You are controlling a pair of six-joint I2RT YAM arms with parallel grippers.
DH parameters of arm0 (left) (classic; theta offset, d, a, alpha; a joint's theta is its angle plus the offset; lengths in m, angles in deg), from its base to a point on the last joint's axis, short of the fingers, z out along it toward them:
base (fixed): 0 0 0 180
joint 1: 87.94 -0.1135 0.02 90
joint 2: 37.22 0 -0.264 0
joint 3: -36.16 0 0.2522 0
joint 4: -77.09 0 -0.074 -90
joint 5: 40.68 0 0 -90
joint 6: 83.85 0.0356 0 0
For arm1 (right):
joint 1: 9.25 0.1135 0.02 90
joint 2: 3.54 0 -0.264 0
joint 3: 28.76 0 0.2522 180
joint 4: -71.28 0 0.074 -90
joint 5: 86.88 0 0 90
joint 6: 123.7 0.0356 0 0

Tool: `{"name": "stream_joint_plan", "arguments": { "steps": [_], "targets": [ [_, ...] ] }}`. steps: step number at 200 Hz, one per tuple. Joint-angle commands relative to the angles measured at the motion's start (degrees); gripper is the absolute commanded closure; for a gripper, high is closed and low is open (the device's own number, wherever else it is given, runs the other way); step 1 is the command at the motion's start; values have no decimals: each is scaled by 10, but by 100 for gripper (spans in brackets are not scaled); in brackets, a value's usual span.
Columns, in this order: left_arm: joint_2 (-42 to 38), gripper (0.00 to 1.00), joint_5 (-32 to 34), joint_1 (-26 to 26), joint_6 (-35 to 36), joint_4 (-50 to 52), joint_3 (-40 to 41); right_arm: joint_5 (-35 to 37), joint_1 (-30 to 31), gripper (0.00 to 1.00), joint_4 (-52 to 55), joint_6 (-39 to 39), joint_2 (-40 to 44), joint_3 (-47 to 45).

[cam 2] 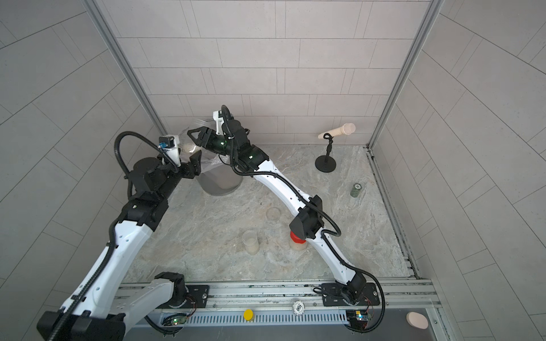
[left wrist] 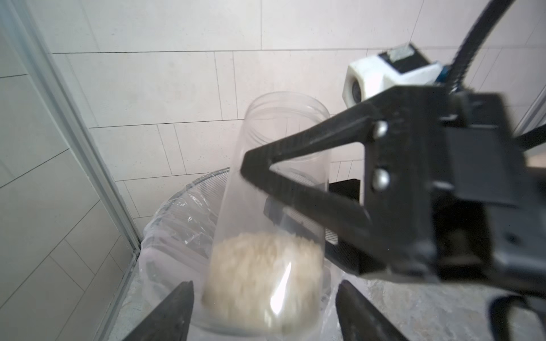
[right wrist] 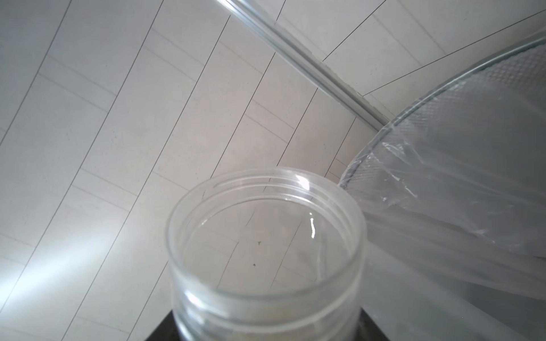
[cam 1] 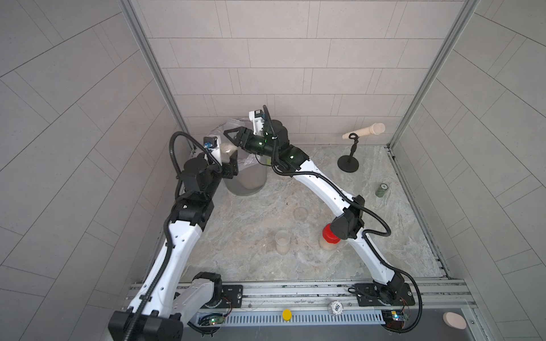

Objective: Empty moldy rice from jars
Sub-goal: Adjust the jar.

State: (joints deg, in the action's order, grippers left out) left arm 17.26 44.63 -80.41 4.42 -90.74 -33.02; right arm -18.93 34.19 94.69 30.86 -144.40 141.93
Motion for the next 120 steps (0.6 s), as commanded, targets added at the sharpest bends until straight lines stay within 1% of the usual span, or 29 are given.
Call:
{"name": "stream_joint_plan", "arguments": {
  "steps": [1,16,38,54,76,104,120],
  "targets": [
    [-59,14,32,1,-94,-118,63,50,-15,66,-63,101,-1,14],
    [-85,13,38,1,-121,-161,104,54,-15,66,-64,126,-1,14],
    [-96,12,57,2,-128,-196,144,58,-15,66,-70,152,-3,14],
    [-96,13,67,1,-136,-273,190,57,-15,66,-71,170,-4,14],
    [-84,15,46,2,-125,-349,222,44,-14,66,-86,200,-9,16],
    [-56,16,1,2,-95,-396,225,28,-13,66,-87,209,-8,16],
    [-47,16,-1,3,-84,-416,227,19,-11,66,-84,211,-9,16]
  ]
}}
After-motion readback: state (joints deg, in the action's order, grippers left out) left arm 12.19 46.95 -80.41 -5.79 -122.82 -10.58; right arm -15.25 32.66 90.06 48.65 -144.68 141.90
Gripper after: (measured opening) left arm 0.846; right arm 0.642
